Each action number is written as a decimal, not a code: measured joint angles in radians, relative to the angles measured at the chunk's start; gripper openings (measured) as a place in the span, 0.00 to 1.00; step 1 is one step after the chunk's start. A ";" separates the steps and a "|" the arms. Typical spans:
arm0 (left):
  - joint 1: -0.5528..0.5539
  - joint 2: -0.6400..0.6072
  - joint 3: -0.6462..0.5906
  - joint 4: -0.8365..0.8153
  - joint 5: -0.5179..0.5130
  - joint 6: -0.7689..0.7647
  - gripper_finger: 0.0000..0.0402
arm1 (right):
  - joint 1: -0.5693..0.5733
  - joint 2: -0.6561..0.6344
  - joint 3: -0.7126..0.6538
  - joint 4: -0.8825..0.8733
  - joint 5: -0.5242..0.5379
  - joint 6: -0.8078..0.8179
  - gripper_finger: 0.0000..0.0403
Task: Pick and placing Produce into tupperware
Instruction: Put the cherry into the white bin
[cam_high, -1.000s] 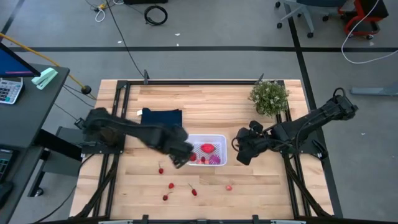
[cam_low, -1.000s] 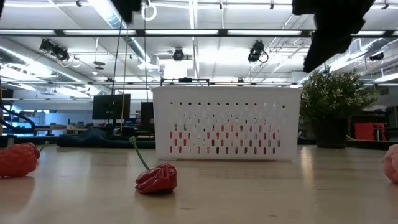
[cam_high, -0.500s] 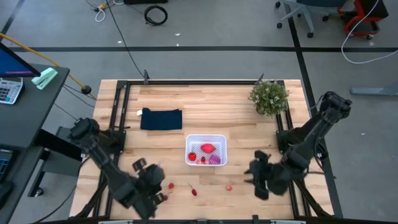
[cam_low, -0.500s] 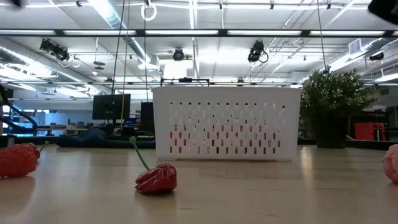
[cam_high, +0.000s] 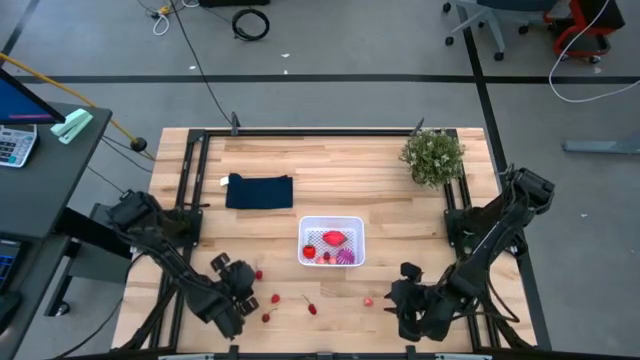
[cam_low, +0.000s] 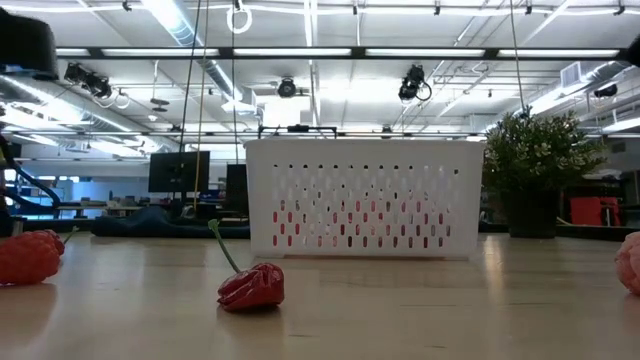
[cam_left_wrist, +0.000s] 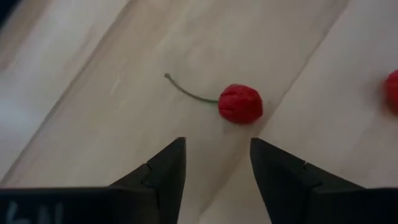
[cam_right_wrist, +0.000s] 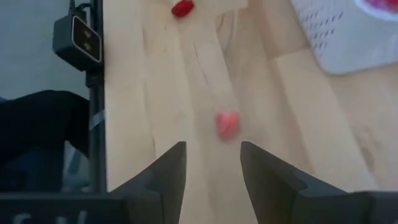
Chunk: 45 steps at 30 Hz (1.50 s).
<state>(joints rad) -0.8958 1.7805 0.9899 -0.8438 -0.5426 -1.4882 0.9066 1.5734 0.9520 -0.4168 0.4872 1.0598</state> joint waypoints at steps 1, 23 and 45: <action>0.008 0.000 -0.010 0.026 0.000 0.032 0.48 | 0.000 -0.001 0.000 0.000 -0.014 0.016 0.40; 0.150 0.000 -0.018 0.097 -0.003 0.304 0.54 | 0.008 0.054 0.000 0.006 -0.013 0.230 0.40; 0.153 0.000 -0.014 0.152 -0.035 0.242 0.09 | 0.008 0.055 0.000 0.006 -0.012 0.194 0.40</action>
<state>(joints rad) -0.7424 1.7805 0.9764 -0.6921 -0.5774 -1.2460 0.9150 1.6279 0.9520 -0.4103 0.4747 1.2535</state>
